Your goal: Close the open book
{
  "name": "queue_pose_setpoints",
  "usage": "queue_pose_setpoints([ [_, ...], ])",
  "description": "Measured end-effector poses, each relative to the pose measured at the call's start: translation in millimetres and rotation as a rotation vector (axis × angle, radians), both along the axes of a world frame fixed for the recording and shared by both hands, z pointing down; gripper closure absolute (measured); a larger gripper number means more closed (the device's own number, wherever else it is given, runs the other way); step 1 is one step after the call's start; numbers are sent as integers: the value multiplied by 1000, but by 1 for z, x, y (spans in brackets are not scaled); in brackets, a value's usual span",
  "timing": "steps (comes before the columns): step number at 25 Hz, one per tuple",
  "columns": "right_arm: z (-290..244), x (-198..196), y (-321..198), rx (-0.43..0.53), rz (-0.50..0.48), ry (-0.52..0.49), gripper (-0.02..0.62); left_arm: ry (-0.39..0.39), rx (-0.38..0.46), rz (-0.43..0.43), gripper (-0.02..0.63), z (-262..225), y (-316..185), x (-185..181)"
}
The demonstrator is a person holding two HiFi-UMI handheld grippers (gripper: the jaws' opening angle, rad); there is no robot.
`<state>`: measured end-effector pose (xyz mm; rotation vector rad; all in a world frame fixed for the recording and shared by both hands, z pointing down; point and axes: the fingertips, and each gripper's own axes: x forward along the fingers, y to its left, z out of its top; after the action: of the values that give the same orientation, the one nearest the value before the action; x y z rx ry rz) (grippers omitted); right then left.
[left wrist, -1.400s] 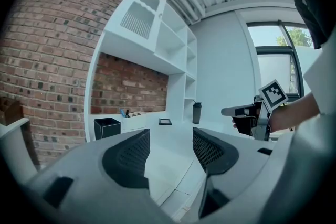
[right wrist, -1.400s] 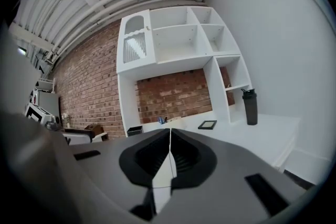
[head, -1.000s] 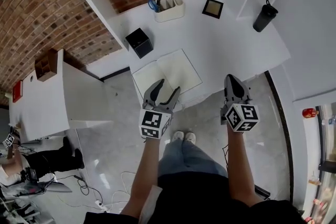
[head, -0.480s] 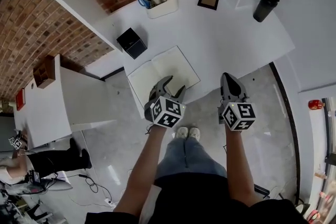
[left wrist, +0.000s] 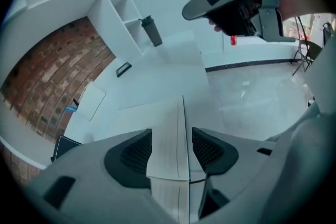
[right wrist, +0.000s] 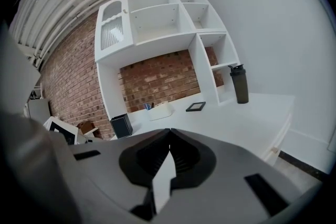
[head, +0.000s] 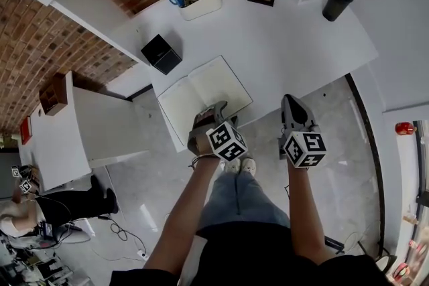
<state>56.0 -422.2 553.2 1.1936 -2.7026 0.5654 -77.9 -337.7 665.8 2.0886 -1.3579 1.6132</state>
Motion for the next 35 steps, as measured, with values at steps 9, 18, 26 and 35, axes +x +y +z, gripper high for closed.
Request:
queue_pose_setpoints([
  [9, 8, 4, 1, -19, 12, 6, 597, -62, -24, 14, 380, 10, 0, -1],
  [18, 10, 1, 4, -24, 3, 7, 597, -63, -31, -5, 380, 12, 2, -8],
  [26, 12, 2, 7, -30, 5, 14, 597, -89, -54, 25, 417, 13, 4, -6],
  [35, 13, 7, 9, -36, 6, 15, 597, -56, -128, -4, 512, 19, 7, 1],
])
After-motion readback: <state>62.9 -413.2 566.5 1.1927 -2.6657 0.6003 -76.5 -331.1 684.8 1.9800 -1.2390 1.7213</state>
